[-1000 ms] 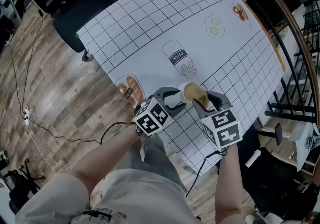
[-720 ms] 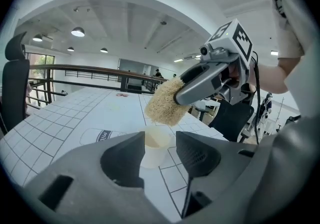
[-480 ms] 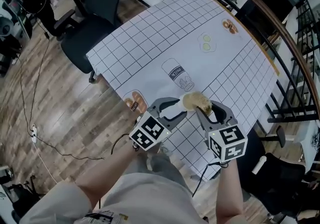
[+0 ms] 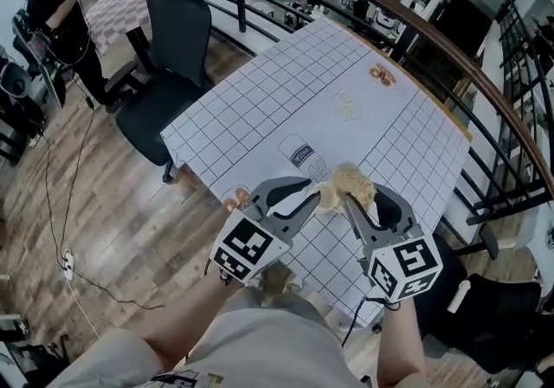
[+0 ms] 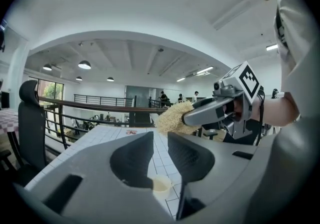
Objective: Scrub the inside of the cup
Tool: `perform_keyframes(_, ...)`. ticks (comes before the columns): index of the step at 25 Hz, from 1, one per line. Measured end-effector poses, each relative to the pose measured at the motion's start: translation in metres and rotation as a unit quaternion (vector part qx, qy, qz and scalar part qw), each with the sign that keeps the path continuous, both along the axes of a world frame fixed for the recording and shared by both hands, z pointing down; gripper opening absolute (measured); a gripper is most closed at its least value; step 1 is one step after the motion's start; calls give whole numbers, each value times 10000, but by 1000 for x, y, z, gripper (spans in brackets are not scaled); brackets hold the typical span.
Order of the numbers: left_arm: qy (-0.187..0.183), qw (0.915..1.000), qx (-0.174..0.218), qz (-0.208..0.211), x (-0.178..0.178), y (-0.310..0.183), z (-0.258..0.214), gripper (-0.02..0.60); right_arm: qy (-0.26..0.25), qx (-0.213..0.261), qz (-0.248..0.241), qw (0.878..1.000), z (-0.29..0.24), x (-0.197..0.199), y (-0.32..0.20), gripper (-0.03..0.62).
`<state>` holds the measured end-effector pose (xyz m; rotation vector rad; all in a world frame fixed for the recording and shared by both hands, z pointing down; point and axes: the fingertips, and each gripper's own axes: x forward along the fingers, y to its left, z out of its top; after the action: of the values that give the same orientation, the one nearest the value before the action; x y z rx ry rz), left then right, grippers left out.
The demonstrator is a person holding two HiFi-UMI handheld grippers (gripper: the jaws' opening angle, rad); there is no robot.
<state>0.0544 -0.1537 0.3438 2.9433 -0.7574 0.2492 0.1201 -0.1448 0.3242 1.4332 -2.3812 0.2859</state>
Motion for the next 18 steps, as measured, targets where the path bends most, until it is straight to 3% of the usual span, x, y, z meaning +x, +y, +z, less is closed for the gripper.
perform_keyframes(7, 270, 9978, 599, -112, -19, 16, -71, 69, -246, 891, 20, 9957, -62, -3, 21, 169)
perform_keyframes(11, 207, 9974, 686, -127, -27, 24, -90, 49, -379, 1300, 65, 9908, -93, -3, 34, 169)
perform_keyframes(18, 461, 9949, 876, -196, -30, 43, -116, 25, -582, 1721, 217, 9831, -114, 5, 53, 169)
